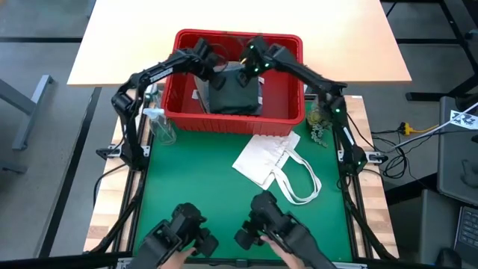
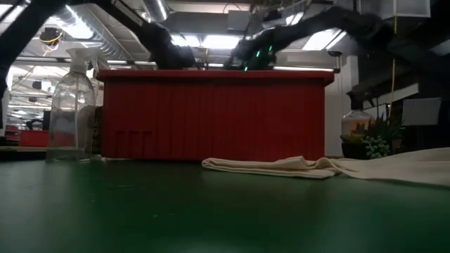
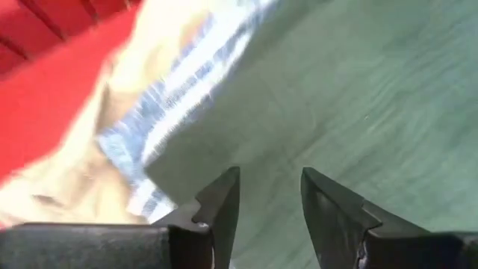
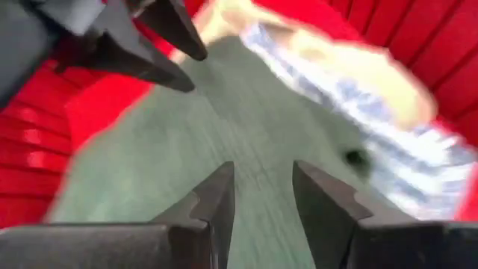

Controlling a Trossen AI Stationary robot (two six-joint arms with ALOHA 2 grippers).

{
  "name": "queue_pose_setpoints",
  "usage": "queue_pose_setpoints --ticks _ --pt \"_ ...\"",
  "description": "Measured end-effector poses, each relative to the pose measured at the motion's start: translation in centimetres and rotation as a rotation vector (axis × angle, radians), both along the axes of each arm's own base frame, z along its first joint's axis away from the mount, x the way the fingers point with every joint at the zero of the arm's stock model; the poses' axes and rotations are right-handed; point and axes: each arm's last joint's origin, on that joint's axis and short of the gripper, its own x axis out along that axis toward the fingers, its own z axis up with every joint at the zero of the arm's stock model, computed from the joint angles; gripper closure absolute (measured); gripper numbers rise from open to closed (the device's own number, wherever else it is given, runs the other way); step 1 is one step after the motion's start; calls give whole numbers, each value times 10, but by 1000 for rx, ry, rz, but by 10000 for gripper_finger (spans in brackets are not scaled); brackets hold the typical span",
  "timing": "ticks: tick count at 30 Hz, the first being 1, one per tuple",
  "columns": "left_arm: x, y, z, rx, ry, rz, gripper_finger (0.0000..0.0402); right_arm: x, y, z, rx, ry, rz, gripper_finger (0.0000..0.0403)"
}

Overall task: Fold Laundry from Bin
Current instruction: Put all the stacked clothes into the red bin

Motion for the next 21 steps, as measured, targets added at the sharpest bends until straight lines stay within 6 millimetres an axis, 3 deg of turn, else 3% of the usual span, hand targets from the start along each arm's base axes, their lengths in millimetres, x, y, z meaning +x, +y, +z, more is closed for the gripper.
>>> queue_pose_setpoints --ticks 7,10,17,21 --pt "-4 -23 45 90 -83 -32 264 -22 38 64 -38 -21 55 265" --pt "-1 -34 55 95 -111 -67 264 -24 55 75 -16 4 90 265" --pt "30 -60 50 56 -130 -203 264 -3 85 57 25 125 221 265" --pt "52 -73 32 55 -54 -289 264 19 91 26 35 207 281 265"
